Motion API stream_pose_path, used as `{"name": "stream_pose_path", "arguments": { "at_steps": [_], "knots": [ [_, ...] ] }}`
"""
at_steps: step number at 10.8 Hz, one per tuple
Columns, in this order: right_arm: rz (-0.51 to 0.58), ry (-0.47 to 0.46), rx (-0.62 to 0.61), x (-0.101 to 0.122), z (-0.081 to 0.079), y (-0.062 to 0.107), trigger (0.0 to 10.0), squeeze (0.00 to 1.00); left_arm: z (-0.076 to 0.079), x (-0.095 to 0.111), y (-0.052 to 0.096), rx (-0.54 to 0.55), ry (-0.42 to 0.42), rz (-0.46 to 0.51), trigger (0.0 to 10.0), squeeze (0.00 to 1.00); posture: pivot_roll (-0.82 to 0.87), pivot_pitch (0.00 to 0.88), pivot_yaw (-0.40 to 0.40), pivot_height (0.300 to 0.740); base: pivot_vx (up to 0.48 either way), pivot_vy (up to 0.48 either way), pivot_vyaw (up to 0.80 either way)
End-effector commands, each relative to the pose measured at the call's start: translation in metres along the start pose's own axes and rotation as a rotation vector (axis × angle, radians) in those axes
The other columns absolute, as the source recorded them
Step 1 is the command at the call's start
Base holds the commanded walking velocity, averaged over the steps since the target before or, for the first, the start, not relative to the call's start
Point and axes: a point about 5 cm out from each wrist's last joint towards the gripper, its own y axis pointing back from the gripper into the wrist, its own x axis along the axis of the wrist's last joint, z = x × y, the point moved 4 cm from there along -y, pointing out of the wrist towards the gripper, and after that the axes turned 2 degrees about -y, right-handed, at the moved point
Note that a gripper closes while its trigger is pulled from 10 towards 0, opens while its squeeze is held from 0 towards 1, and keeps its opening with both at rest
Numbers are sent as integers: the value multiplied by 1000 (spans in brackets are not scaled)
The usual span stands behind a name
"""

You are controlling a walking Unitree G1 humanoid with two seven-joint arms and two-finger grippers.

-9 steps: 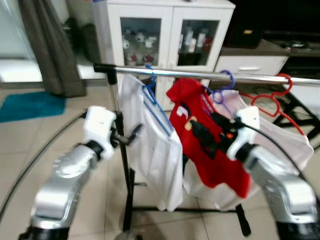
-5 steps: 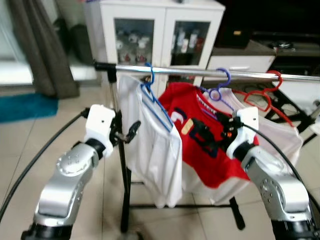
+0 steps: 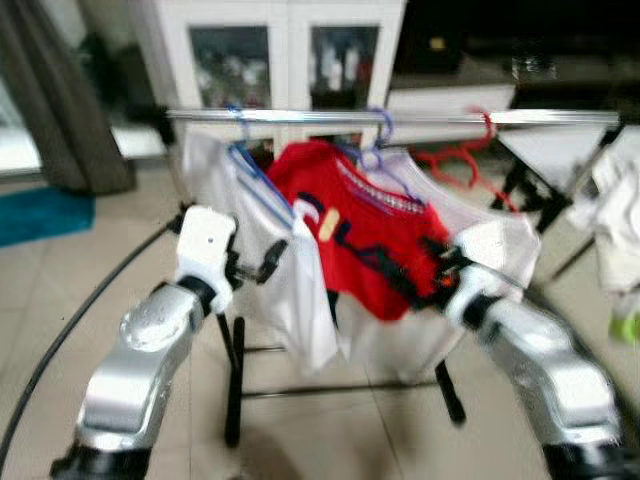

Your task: Hang hanger

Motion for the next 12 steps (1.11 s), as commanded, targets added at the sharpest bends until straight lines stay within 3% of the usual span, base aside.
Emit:
{"name": "stream_pose_path", "arguments": {
  "at_steps": [1, 4, 7, 9, 10, 11, 12],
  "knots": [
    [20, 14, -7, 7, 4, -1, 10000, 1000, 0, 2, 1, 2, -5, 9, 10000, 0, 38, 0, -49, 740, 356, 0, 800],
    [33, 33, 17, 10, -1, -5, 10000, 1000, -1, 2, 2, 6, -14, 4, 10000, 0, 43, 0, -50, 740, 365, 0, 696],
    [46, 50, 21, 15, -2, -6, 10000, 1000, 2, 2, 1, -19, -24, -3, 10000, 0, 44, 0, -50, 740, 335, 0, 0],
    [76, 93, 25, 31, 0, -7, 10000, 1000, 3, 8, 3, -57, -13, 41, 10000, 0, 41, 0, -53, 740, 0, 0, 0],
    [38, 76, -7, 31, 6, -12, 10000, 1000, 8, 6, 3, -117, -4, 18, 10000, 0, 40, 0, -55, 740, 0, 0, 0],
    [-7, 46, -28, 32, 10, -24, 10000, 1000, 20, 0, 9, -252, -51, -27, 10000, 0, 35, 0, -54, 740, 0, 0, 0],
    [-41, 58, -78, 33, 17, -37, 10000, 0, 20, -3, 12, -299, -67, -51, 10000, 0, 36, 0, -55, 740, 0, 0, 0]
  ]
}}
